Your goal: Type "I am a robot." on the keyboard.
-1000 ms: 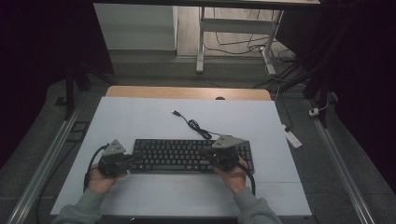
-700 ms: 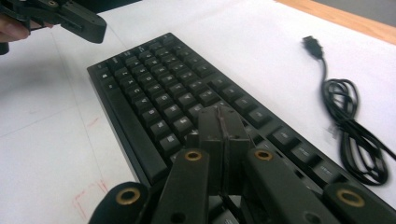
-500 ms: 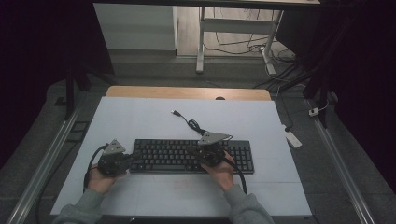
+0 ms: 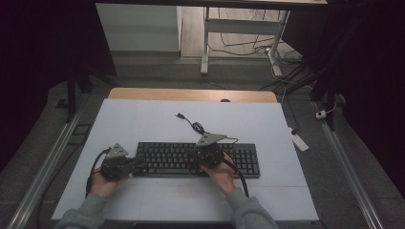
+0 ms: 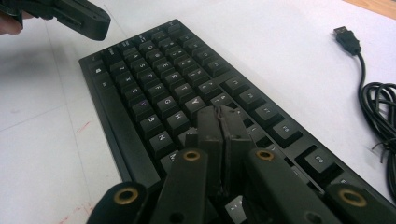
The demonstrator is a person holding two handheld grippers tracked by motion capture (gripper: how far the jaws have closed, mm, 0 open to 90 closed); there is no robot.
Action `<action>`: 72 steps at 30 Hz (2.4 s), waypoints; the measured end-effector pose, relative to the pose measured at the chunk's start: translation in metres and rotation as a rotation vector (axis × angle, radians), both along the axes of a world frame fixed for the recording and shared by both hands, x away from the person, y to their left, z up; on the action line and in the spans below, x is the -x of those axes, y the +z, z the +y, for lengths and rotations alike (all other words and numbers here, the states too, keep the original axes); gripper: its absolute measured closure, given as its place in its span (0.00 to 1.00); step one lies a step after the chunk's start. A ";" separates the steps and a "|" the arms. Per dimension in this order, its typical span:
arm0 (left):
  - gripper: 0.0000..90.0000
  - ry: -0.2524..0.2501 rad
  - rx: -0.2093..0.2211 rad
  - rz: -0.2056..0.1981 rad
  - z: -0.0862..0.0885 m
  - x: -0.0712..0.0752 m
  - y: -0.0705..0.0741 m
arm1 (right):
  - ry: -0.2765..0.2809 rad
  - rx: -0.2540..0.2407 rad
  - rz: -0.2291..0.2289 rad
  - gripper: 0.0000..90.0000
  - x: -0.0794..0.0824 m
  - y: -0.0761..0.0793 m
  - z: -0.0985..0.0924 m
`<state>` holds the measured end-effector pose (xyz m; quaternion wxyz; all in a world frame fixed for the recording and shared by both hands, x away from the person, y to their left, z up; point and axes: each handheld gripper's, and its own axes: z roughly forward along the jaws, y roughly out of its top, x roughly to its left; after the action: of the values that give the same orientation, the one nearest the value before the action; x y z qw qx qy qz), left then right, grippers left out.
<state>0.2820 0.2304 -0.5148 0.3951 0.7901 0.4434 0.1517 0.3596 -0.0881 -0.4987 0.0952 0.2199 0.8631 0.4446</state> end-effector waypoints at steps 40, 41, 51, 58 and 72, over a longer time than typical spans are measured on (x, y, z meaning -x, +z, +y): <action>0.98 -0.009 -0.042 0.060 -0.002 -0.007 -0.016 | -0.019 0.064 0.017 0.98 -0.015 -0.018 0.024; 0.98 -0.010 -0.043 0.060 -0.002 -0.007 -0.016 | -0.019 0.064 0.017 0.98 -0.015 -0.018 0.024; 0.98 -0.022 -0.053 0.061 -0.004 -0.005 -0.015 | -0.041 0.076 0.015 0.98 -0.017 -0.019 0.023; 0.99 -0.019 -0.068 0.065 -0.006 -0.007 -0.017 | -0.043 0.074 0.012 0.98 -0.017 -0.018 0.022; 0.99 -0.021 -0.068 0.065 -0.007 -0.007 -0.017 | -0.037 0.102 0.009 1.00 -0.017 -0.022 0.025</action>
<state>0.2888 0.2237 -0.5319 0.3549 0.8121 0.4425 0.1366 0.3763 -0.0631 -0.5202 0.1108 0.2327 0.8808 0.3971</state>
